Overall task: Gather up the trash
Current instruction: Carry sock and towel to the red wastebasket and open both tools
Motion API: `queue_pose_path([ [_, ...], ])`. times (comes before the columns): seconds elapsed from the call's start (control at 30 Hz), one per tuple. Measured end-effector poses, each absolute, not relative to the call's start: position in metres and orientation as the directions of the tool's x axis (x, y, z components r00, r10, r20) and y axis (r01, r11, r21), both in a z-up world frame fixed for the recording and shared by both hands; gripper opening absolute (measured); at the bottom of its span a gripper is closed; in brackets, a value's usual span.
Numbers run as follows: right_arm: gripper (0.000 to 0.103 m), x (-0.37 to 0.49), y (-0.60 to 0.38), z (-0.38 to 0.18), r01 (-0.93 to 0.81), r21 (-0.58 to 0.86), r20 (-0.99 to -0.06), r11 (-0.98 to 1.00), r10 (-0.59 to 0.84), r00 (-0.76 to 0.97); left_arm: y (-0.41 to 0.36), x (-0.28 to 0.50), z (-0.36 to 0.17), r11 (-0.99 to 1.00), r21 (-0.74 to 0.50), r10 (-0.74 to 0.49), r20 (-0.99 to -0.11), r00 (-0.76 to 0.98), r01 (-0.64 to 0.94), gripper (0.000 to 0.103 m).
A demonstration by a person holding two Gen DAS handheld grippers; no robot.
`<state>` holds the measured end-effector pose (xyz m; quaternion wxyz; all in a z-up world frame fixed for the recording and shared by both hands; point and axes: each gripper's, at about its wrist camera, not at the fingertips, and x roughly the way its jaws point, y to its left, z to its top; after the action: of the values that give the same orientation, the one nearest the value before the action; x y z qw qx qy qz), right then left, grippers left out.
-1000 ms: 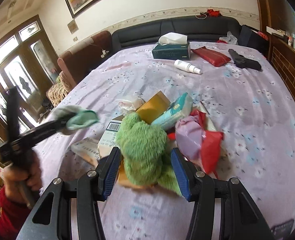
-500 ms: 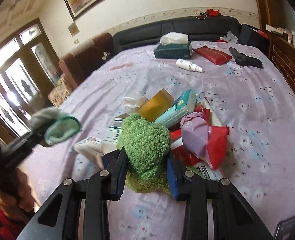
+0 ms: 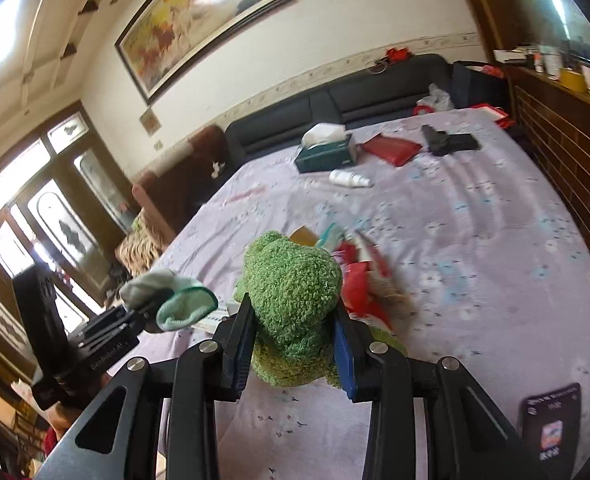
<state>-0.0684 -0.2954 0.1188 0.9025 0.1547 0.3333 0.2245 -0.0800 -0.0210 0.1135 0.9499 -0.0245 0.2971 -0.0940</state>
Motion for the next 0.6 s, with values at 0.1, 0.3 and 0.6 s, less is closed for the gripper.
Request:
queue_pose_path([
  [0.1,0.038,-0.076,-0.316,0.121,-0.273,0.455,-0.519,0.848,0.501,0.693,-0.038,-0.083,0.116,0.976,-0.088,-0.212,-0.561,0.801,0.197,0.026],
  [0.3,0.038,-0.090,-0.350,0.126,-0.232,0.485,-0.487,0.843,0.481,0.729,-0.072,-0.086,0.122,0.960,-0.084,-0.268,-0.566,0.780,0.268,0.026],
  [0.6,0.038,-0.123,-0.426,0.145,-0.145,0.531,-0.413,0.835,0.405,0.816,-0.151,-0.086,0.134,0.903,-0.088,-0.390,-0.574,0.720,0.420,0.026],
])
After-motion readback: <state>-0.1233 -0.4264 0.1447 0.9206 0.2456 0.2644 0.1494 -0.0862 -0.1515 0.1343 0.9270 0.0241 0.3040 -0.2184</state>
